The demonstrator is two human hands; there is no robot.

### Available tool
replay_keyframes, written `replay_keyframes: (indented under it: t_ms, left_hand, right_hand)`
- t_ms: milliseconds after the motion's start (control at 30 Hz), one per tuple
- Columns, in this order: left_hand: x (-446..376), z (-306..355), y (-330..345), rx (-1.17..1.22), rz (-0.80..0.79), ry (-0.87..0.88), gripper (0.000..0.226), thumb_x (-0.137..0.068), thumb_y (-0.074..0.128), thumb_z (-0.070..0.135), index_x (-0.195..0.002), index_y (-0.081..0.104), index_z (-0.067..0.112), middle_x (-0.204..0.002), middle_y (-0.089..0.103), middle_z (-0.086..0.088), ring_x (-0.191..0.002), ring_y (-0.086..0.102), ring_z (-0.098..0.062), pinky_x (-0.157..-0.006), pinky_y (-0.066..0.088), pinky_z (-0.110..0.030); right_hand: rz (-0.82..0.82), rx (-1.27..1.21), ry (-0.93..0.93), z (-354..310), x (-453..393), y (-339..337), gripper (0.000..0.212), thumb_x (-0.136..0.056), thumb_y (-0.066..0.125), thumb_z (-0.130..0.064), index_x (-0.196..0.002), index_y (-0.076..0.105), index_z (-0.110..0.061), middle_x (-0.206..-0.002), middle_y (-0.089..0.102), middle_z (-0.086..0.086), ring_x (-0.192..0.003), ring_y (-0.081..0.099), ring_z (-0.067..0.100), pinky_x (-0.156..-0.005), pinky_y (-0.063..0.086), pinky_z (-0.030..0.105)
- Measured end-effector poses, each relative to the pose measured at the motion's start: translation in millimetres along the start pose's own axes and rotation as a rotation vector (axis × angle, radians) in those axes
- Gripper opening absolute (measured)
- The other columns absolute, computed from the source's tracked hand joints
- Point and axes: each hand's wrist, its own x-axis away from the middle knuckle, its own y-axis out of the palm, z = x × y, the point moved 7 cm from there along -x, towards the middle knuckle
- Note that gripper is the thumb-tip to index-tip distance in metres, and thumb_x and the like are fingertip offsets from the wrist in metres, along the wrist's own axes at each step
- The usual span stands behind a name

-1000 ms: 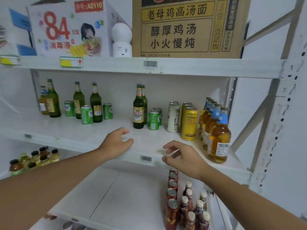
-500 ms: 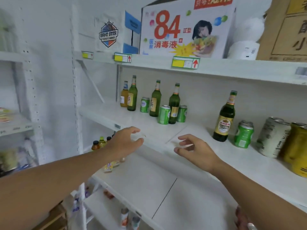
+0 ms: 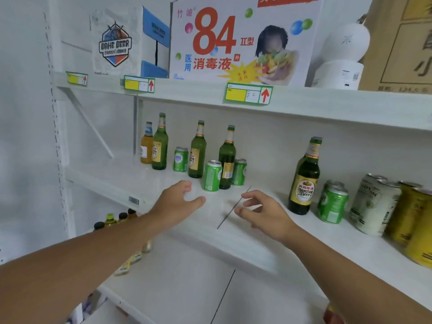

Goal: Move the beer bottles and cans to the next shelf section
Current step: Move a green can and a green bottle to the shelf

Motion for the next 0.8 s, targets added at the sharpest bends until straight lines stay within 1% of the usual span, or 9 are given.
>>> replay_keyframes:
  t_ms: [133,267,333,400,467,533,600,700,800]
  left_hand:
    - [-46,11,29,-0.006,0.012,-0.031,0.097,-0.089,0.084,0.053,-0.167,0.038,0.019,-0.165,0.05,-0.001,-0.149,0.05,-0.021,-0.113,0.044,-0.031]
    - [-93,18,54,-0.017,-0.003,-0.041,0.076,-0.085,0.09,0.047,-0.145,0.05,0.025,-0.135,0.058,0.012,-0.131,0.056,-0.013,-0.104,0.041,-0.027]
    - [-121,14,62,-0.008,0.03,-0.044,0.101,-0.072,0.093,0.061,-0.153,0.047,0.021,-0.14,0.064,0.01,-0.13,0.061,-0.015,-0.108,0.049,-0.035]
    - [-144,8,70,0.021,0.058,-0.072,0.102,-0.068,0.095,0.06,-0.151,0.047,0.023,-0.137,0.069,0.004,-0.126,0.066,-0.02,-0.107,0.054,-0.04]
    - [-162,4,80,0.044,0.07,-0.082,0.102,-0.069,0.098,0.055,-0.15,0.045,0.024,-0.134,0.07,0.003,-0.121,0.068,-0.022,-0.106,0.056,-0.042]
    - [-176,-2,87,0.06,0.092,-0.091,0.11,-0.06,0.098,0.062,-0.15,0.047,0.025,-0.133,0.07,0.004,-0.12,0.07,-0.022,-0.106,0.058,-0.047]
    - [-186,-10,89,0.067,0.12,-0.105,0.1,-0.058,0.096,0.063,-0.142,0.056,0.026,-0.126,0.073,0.005,-0.114,0.073,-0.02,-0.098,0.062,-0.043]
    - [-191,-17,84,0.037,0.178,-0.124,0.063,-0.076,0.096,0.044,-0.129,0.067,0.025,-0.114,0.076,0.004,-0.104,0.073,-0.016,-0.084,0.061,-0.031]
    - [-195,-24,72,-0.015,0.149,-0.086,0.053,-0.08,0.093,0.043,-0.125,0.07,0.028,-0.11,0.075,0.007,-0.094,0.069,-0.006,-0.073,0.052,-0.02]
  right_hand:
    - [0.026,-0.053,0.031,27,-30,-21,0.045,-0.085,0.084,-0.054,-0.124,0.066,-0.04,-0.118,0.067,-0.008,-0.098,0.072,0.019,-0.084,0.066,0.045]
    - [0.061,-0.103,0.043,51,-67,-34,0.045,-0.083,0.085,-0.055,-0.121,0.066,-0.041,-0.114,0.068,-0.008,-0.094,0.071,0.018,-0.081,0.064,0.043]
    - [0.048,-0.133,0.053,61,-86,-30,0.051,-0.074,0.084,-0.062,-0.117,0.066,-0.042,-0.113,0.069,-0.006,-0.092,0.071,0.018,-0.077,0.063,0.043]
    - [0.032,-0.154,0.056,68,-103,-23,0.051,-0.072,0.084,-0.061,-0.115,0.066,-0.04,-0.112,0.068,-0.006,-0.092,0.071,0.018,-0.072,0.061,0.038]
    - [0.026,-0.181,0.044,73,-123,-17,0.041,-0.08,0.085,-0.051,-0.113,0.067,-0.038,-0.112,0.066,-0.007,-0.093,0.069,0.018,-0.072,0.056,0.033]
    - [0.035,-0.236,0.031,73,-143,-12,0.031,-0.085,0.086,-0.04,-0.11,0.067,-0.034,-0.111,0.065,-0.006,-0.09,0.065,0.016,-0.072,0.052,0.031]
    - [0.067,-0.24,0.023,71,-160,-8,0.025,-0.091,0.082,-0.033,-0.111,0.068,-0.029,-0.108,0.065,-0.008,-0.09,0.065,0.015,-0.073,0.05,0.028]
    - [0.135,-0.161,-0.011,64,-178,-2,0.02,-0.094,0.077,-0.036,-0.109,0.067,-0.028,-0.106,0.066,-0.011,-0.099,0.068,0.016,-0.082,0.056,0.034]
    - [0.167,-0.159,-0.02,60,-192,7,0.023,-0.094,0.078,-0.038,-0.11,0.064,-0.031,-0.107,0.069,-0.008,-0.102,0.069,0.016,-0.091,0.058,0.038]
